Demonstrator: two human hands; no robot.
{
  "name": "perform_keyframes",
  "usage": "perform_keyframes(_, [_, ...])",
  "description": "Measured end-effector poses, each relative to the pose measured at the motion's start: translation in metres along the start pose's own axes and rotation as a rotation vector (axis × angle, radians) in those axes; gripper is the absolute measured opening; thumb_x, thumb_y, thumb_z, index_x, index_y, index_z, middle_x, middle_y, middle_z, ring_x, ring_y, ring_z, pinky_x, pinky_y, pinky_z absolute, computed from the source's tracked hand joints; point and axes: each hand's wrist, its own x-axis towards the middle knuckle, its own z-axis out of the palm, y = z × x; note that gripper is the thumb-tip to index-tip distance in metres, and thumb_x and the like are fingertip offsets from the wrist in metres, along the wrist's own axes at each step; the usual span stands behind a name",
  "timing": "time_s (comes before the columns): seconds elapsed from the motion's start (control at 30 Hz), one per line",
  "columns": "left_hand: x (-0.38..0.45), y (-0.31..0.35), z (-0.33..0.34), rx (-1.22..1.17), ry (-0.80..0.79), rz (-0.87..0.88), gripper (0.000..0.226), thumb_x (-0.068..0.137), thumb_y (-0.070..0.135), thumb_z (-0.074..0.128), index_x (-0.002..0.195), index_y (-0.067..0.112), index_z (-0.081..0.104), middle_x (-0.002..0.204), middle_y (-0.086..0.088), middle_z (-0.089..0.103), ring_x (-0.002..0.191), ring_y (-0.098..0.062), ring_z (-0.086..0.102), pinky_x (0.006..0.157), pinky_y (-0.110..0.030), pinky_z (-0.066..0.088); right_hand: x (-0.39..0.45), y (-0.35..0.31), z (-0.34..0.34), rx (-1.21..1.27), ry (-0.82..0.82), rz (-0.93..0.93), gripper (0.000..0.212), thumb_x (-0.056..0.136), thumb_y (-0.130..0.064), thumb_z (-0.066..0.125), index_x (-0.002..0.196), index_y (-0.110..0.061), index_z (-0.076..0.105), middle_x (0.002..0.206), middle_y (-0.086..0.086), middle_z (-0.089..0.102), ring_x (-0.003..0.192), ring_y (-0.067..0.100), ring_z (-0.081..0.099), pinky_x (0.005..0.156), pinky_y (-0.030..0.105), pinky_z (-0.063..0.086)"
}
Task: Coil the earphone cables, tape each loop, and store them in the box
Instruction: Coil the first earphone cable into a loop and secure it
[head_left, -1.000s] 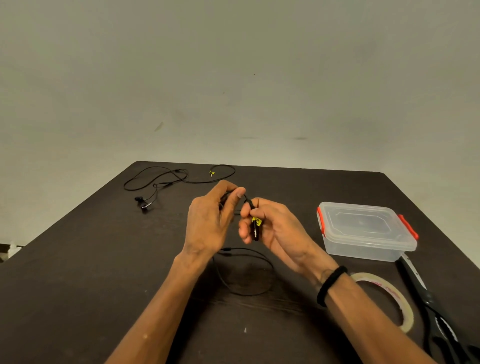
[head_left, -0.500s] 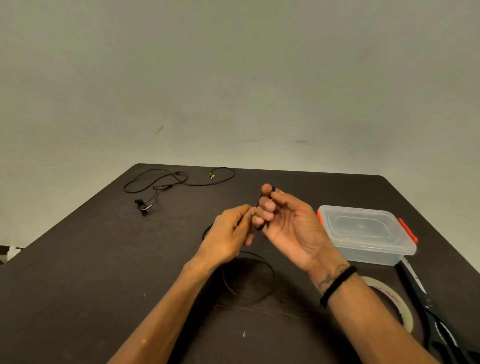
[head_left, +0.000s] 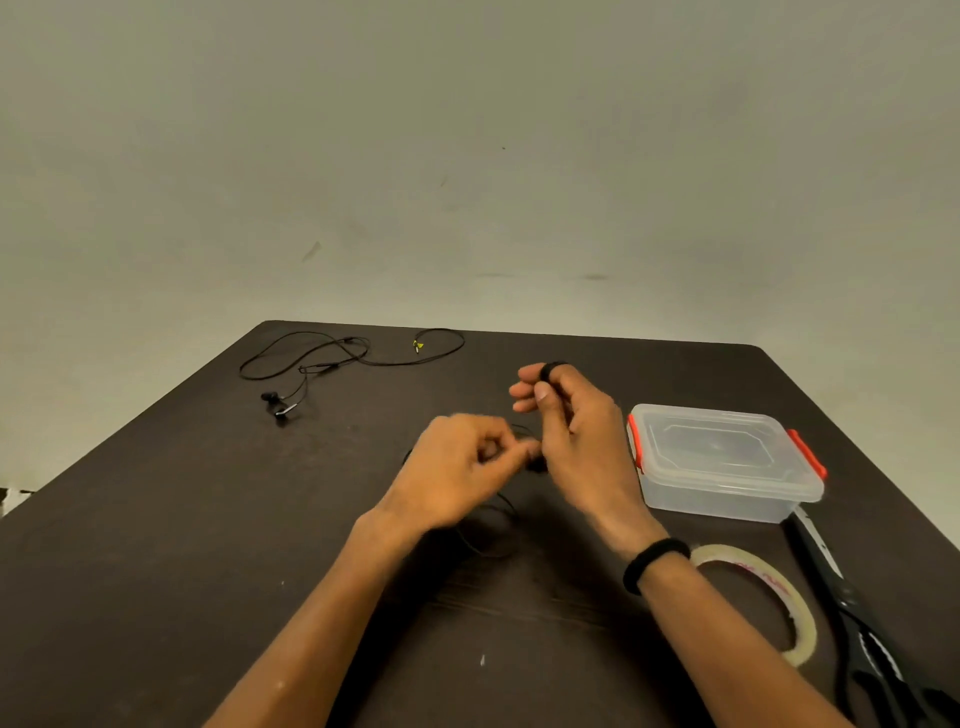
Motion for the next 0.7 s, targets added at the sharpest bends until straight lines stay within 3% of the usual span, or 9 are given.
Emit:
perform_keyframes(0.1, [0.004,-0.004,-0.008,-0.408,0.047,-0.175,0.041,0.1,0.049,0.061,0.074,0.018,0.065,0.054,0.003,0.051,0.048,-0.012,0.042,0.05,-0.029,0.037,-0.004,0.004,-0.001,-0.161,-0.054,-0.061,0.025,0.11,-0.01,0.046,0.125,-0.013,0.066,0.108,-0.003,0.072,0.095,0.003,0.07,0.08,0.01,0.052])
perform_keyframes(0.2, [0.005,-0.004,-0.013,-0.527,0.074,-0.18,0.041,0.104,0.041,0.056,0.083,0.006,0.061,0.056,-0.001,0.054,0.047,-0.017,0.05,0.048,-0.028,0.044,-0.008,0.004,0.003,-0.26,-0.142,-0.074,0.024,0.108,-0.011,0.045,0.123,-0.014,0.065,0.105,-0.004,0.069,0.09,0.005,0.068,0.078,0.014,0.052])
perform_keyframes(0.33, [0.004,-0.003,-0.013,-0.508,0.163,-0.155,0.042,0.106,0.039,0.054,0.087,0.003,0.062,0.055,0.0,0.049,0.042,-0.011,0.039,0.041,-0.021,0.034,-0.01,0.0,0.004,-0.281,-0.213,-0.058,0.02,0.106,-0.01,0.044,0.099,-0.016,0.062,0.089,-0.007,0.065,0.083,0.006,0.061,0.072,0.014,0.043])
perform_keyframes(0.43, [0.006,-0.01,-0.016,-0.489,0.3,-0.132,0.041,0.104,0.041,0.057,0.083,0.007,0.066,0.053,0.007,0.045,0.047,-0.008,0.038,0.047,-0.021,0.032,-0.011,-0.005,0.005,-0.22,-0.242,-0.005,0.026,0.103,-0.008,0.043,0.084,-0.016,0.058,0.08,-0.01,0.061,0.071,0.006,0.056,0.065,0.02,0.04])
perform_keyframes(0.53, [0.006,-0.015,-0.018,-0.445,0.405,-0.102,0.04,0.102,0.049,0.06,0.078,0.018,0.067,0.054,0.009,0.043,0.052,-0.012,0.037,0.052,-0.034,0.032,-0.011,-0.009,0.007,-0.112,-0.29,0.111,0.035,0.103,-0.015,0.042,0.079,-0.027,0.064,0.068,-0.009,0.059,0.058,0.008,0.051,0.06,0.036,0.044])
perform_keyframes(0.6, [0.005,-0.015,-0.018,-0.399,0.444,-0.086,0.038,0.101,0.051,0.059,0.077,0.022,0.066,0.054,0.011,0.043,0.052,-0.014,0.037,0.053,-0.042,0.034,-0.012,-0.013,0.009,-0.05,-0.309,0.16,0.036,0.1,-0.026,0.043,0.071,-0.031,0.064,0.066,0.003,0.059,0.06,0.024,0.052,0.064,0.047,0.046])
perform_keyframes(0.7, [0.006,-0.014,-0.017,-0.366,0.509,-0.082,0.036,0.102,0.046,0.062,0.076,0.022,0.066,0.052,0.013,0.043,0.051,-0.012,0.036,0.052,-0.037,0.031,-0.013,-0.02,0.012,0.141,-0.354,0.269,0.035,0.094,-0.033,0.046,0.07,-0.015,0.065,0.062,0.004,0.049,0.06,0.02,0.045,0.064,0.044,0.04])
